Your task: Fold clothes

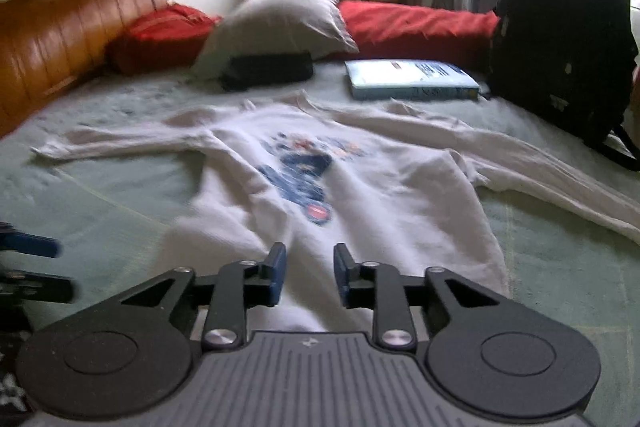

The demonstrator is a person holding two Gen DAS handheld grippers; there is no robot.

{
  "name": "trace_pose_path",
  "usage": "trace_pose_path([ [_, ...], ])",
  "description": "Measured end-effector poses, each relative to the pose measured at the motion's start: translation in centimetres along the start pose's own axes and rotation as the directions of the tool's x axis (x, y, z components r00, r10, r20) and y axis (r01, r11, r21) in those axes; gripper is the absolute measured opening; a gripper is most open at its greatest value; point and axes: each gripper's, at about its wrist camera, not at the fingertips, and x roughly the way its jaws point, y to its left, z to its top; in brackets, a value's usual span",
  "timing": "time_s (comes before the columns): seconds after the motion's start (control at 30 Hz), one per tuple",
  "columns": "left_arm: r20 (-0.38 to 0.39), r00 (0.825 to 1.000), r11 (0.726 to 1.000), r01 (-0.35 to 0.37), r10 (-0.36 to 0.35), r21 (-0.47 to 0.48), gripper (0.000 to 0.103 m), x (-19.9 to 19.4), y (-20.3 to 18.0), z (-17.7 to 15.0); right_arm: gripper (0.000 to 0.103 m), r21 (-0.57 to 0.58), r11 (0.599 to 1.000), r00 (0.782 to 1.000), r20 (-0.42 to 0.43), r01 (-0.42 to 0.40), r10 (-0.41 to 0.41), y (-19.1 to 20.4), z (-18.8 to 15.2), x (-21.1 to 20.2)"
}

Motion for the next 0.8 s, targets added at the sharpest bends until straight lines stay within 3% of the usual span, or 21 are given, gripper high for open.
trace_pose_path([
  [0.07,0.008,0.999,0.999,0.042,-0.042,-0.027,0.099,0.3,-0.1,0.4,0.051,-0.015,1.000,0.999,0.027,-0.022,0.023,0.7,0.1,-0.8],
  [0.1,0.016,0.997,0.996,0.079,-0.078,-0.049,0.098,0.4,-0.2,0.8,0.054,-0.021,1.000,0.999,0.040,-0.022,0.023,0.9,0.1,-1.1],
  [0.33,0.066,0.955,0.956,0.292,-0.289,-0.040,0.096,3.1,-2.3,3.1,0.055,0.027,1.000,0.999,0.035,0.004,-0.005,-0.3,-2.1,-2.6],
  [0.47,0.054,0.939,0.939,0.343,-0.341,-0.037,0.094,6.6,-3.5,4.2,0.055,0.098,0.995,0.999,0.025,0.026,-0.028,-2.3,-3.8,-3.9],
  [0.6,0.033,0.933,0.931,0.359,-0.357,-0.071,0.069,9.3,-3.6,4.7,0.055,0.148,0.988,0.998,0.025,0.051,-0.055,-3.9,-5.4,-5.3],
  [0.7,0.066,0.920,0.917,0.390,-0.386,-0.083,0.061,9.3,-3.4,4.5,0.056,0.170,0.983,0.997,0.017,0.071,-0.075,-4.6,-6.5,-5.9],
  [0.8,0.066,0.919,0.917,0.393,-0.389,-0.072,0.051,9.4,-3.6,4.5,0.056,0.201,0.976,0.996,0.011,0.083,-0.087,-5.2,-7.4,-6.2],
])
